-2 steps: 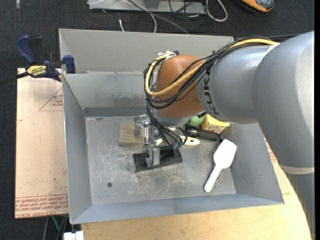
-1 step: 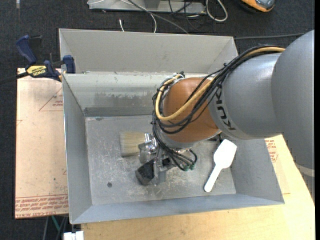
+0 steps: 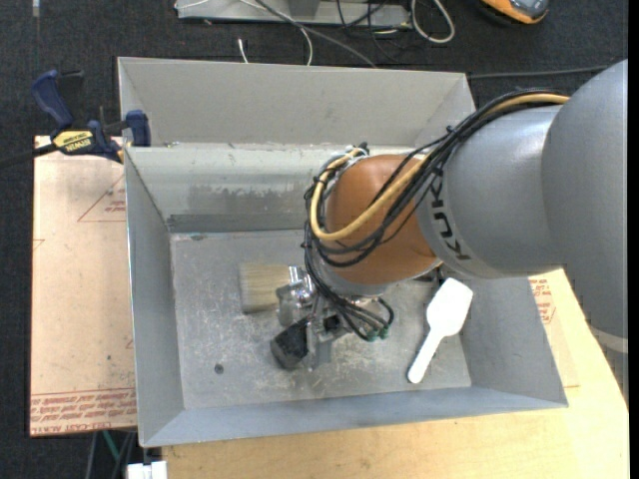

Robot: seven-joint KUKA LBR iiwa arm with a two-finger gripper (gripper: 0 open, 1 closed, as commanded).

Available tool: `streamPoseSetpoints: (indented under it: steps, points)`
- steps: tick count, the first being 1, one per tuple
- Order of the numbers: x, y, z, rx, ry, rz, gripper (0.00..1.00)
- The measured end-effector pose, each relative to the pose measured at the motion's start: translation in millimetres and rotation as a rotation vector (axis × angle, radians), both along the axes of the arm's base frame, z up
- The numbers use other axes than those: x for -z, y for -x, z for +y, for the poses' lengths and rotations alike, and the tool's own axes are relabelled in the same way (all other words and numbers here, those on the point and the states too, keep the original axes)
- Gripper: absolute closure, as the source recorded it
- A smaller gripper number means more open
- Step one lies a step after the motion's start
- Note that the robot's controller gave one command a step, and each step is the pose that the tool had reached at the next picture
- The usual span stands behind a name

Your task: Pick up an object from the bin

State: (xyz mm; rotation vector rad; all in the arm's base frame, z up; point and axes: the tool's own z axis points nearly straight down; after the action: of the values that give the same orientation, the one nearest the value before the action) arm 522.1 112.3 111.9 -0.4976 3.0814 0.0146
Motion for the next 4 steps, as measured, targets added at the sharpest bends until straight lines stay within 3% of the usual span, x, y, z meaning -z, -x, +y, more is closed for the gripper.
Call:
streamPoseSetpoints:
  steps: [1,3,4]
  points:
    - [-35.6,-0.7,-2.1,0.003,-0.002,-0.005,0.00]
    - [-26.0,-5.7,-0.4,-0.050,0.000,-0.006,0.00]
    - [42.3,-3.6,-30.0,-0.221,0.002,-0.006,0.00]
